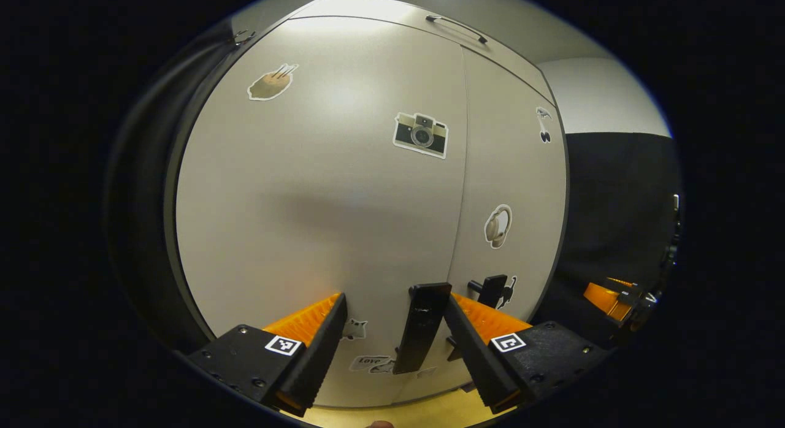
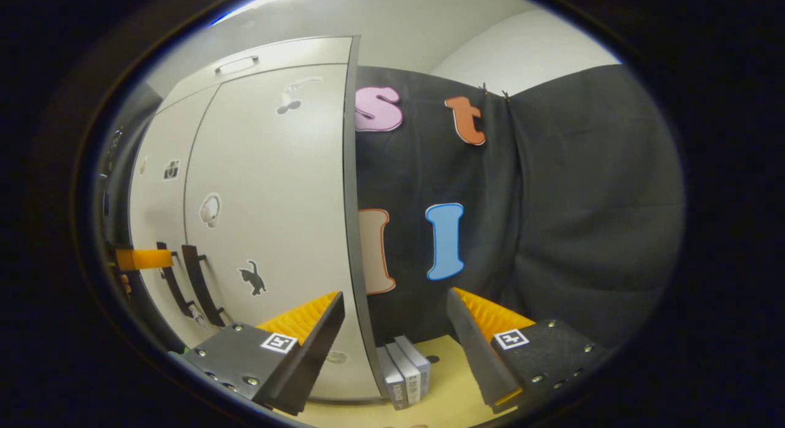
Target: Grab one shoe with the right hand and put it into the shoe cabinet, grab the other shoe with the left hand and put it into the shoe cabinet; then close the right door with the right hand and the left door with the left hand.
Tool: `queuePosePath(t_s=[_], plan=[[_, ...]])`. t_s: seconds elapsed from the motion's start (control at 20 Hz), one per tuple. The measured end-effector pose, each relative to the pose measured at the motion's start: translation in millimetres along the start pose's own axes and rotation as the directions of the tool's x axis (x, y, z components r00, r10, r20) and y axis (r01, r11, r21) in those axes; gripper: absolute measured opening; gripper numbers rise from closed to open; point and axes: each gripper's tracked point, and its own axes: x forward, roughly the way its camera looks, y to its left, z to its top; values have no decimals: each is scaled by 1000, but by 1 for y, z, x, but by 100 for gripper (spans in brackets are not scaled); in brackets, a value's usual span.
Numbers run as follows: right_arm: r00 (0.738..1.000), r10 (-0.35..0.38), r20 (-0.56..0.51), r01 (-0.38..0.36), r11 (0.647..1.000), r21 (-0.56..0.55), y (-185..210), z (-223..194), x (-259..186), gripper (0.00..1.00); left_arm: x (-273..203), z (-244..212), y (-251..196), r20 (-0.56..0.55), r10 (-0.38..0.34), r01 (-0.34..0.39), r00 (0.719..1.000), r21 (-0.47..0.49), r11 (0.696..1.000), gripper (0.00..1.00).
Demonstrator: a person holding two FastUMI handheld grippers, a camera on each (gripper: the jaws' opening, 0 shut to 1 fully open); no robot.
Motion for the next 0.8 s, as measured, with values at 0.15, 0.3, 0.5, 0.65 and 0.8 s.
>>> queuePosePath(t_s=[0.15, 0.3, 0.5, 0.65, 0.8], plan=[[1000, 4, -1, -4, 1000, 1, 2, -1, 2, 100, 0, 0, 0, -1, 0, 0, 1000, -4, 1000, 96], [1000, 9, -7, -9, 1000, 4, 4, -2, 4, 100, 1, 0, 0, -2, -1, 1, 1000, -3, 1000, 96], [999, 33, -10, -32, 999, 12, 15, -2, -2, 100, 0, 0, -1, -1, -1, 1, 1000, -6, 1000, 96], [998, 58, -8, -58, 998, -17, 26, -1, -14, 100, -1, 0, -2, -5, -6, 6, 1000, -5, 1000, 97], [996, 86, -1, -86, 995, -46, 38, 5, -30, 100, -18, 8, -8, 13, -14, 15, 1000, -9, 1000, 98]])
